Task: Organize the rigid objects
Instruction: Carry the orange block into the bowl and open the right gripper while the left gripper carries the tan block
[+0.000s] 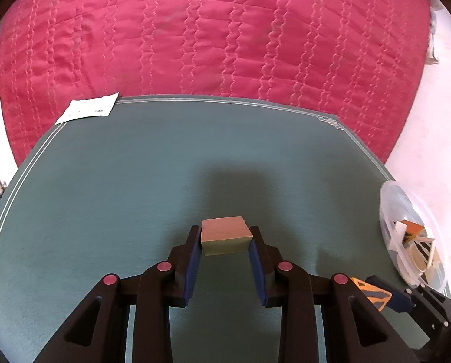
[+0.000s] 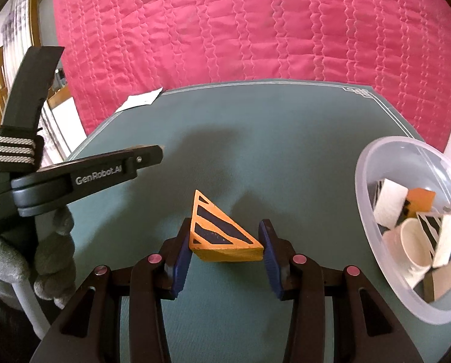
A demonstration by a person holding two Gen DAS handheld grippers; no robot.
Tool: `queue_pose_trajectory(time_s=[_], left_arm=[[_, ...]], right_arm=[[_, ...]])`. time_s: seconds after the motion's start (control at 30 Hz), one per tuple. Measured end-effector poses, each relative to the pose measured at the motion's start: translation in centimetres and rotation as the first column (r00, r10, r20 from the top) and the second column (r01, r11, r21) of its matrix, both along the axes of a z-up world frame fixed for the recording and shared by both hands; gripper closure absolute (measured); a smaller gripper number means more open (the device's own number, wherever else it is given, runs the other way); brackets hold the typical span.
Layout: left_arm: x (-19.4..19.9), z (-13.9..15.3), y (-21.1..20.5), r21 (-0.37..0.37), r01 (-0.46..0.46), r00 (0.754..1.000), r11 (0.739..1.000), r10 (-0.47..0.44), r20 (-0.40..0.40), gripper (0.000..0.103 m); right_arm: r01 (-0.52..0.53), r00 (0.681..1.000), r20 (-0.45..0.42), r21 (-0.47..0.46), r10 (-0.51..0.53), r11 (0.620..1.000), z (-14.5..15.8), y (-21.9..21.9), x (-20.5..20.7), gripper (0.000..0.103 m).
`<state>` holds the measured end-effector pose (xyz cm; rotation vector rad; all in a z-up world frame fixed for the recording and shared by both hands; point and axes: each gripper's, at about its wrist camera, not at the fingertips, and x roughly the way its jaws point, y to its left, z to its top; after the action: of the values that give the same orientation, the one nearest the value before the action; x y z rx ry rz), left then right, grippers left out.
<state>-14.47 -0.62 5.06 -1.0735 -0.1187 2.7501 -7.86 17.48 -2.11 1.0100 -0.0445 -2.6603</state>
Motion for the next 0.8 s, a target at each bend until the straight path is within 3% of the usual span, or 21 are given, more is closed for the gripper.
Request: queue_pose_trajectory(time_s=[0.8], left_arm=[[2.3,0.1,4.7,-0.116,0.072,0.996,0.991,-0.079,-0.05,0.071]], right_arm=[[0.175,0.984,-0.025,-0.082,-0.178,0.981,1.7,7.4,4.5,0.059]])
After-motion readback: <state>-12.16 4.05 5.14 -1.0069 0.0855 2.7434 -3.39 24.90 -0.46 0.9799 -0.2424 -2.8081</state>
